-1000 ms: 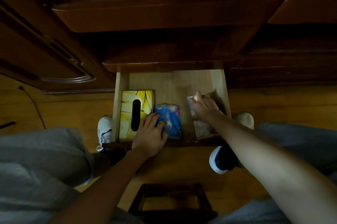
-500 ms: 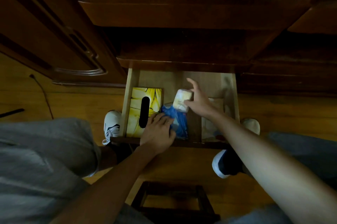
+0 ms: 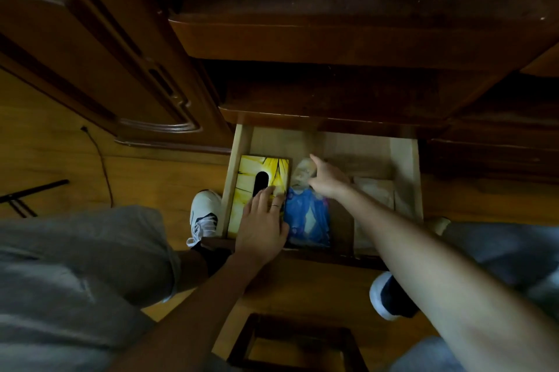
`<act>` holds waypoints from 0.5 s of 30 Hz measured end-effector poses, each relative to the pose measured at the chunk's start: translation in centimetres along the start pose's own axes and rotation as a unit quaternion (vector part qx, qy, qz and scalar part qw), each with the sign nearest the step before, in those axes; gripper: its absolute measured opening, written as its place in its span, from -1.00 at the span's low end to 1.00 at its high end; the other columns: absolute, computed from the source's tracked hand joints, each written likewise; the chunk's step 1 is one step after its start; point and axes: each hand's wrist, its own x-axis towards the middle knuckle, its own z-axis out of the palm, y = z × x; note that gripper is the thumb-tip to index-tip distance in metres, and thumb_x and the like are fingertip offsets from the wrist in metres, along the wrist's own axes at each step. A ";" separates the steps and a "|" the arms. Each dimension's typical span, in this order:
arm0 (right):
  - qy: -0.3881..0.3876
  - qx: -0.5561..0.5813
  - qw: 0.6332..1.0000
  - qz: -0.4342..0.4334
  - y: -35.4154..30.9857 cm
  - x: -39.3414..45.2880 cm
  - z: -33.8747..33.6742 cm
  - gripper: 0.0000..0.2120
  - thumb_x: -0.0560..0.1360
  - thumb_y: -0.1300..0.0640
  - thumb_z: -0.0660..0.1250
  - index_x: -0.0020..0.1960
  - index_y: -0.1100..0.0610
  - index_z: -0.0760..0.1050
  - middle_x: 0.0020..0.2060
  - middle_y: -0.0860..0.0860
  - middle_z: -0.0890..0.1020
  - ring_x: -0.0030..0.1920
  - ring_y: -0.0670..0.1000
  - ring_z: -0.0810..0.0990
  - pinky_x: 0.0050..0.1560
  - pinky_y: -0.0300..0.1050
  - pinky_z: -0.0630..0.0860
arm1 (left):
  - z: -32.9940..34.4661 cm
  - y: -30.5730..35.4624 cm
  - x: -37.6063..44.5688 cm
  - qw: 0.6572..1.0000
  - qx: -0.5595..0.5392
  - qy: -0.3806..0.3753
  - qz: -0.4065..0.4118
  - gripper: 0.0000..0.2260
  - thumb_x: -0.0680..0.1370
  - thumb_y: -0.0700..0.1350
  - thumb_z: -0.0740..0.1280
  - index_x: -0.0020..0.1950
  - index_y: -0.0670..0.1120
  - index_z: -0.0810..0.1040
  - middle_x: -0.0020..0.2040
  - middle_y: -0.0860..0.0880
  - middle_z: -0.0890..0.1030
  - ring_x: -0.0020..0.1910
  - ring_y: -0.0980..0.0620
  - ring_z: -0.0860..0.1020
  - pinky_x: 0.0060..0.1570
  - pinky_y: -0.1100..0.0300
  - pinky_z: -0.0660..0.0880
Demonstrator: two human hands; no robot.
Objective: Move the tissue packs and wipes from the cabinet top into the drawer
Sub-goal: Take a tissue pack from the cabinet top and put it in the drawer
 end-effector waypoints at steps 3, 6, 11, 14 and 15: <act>0.055 0.000 0.999 -0.002 0.2 -1.0 0.0 -0.25 0.62 0.18 0.34 0.66 -0.10 0.02 0.49 0.10 0.42 0.23 0.13 0.60 0.09 0.04 0.63 | -0.1 0.1 0.1 1.000 0.000 0.004 -0.002 -0.44 0.56 0.08 0.22 0.54 -0.04 0.27 0.56 -0.12 0.25 0.55 -0.11 0.17 0.51 -0.05 0.18; 0.094 0.036 0.995 -0.028 0.2 -2.2 -1.5 -0.32 0.61 0.24 0.33 0.62 -0.10 0.13 0.56 0.08 0.33 0.22 0.12 0.60 0.12 0.01 0.63 | -0.9 0.5 0.2 1.000 0.007 -0.004 -0.004 -0.44 0.57 0.08 0.22 0.55 -0.04 0.25 0.56 -0.11 0.25 0.56 -0.11 0.14 0.53 -0.03 0.13; 0.057 0.059 0.994 -0.068 -1.5 -6.2 -5.9 -0.50 0.64 0.21 0.30 0.54 -0.02 0.32 0.44 0.06 0.43 0.31 0.12 0.55 0.23 -0.04 0.57 | -6.8 2.8 1.4 0.996 -0.050 0.071 0.017 -0.54 0.54 -0.01 0.32 0.44 -0.06 0.43 0.41 -0.09 0.44 0.38 -0.13 0.40 0.36 0.00 0.34; 0.101 0.074 0.979 -0.161 -4.6 -10.7 -10.7 -0.62 0.63 0.22 0.31 0.39 -0.08 0.50 0.24 -0.14 0.59 0.28 -0.05 0.58 0.15 -0.24 0.52 | -14.6 4.8 2.8 0.977 -0.040 0.191 0.086 -0.61 0.53 -0.06 0.36 0.36 -0.02 0.50 0.29 -0.02 0.51 0.19 -0.09 0.54 0.17 0.04 0.48; 0.132 0.075 0.969 -0.193 -5.8 -12.7 -12.7 -0.65 0.63 0.22 0.32 0.32 -0.12 0.55 0.15 -0.24 0.62 0.20 -0.14 0.62 0.11 -0.27 0.55 | -17.7 5.6 3.1 0.963 -0.032 0.240 0.118 -0.63 0.53 -0.09 0.35 0.33 -0.01 0.52 0.28 0.00 0.52 0.18 -0.05 0.55 0.13 0.05 0.51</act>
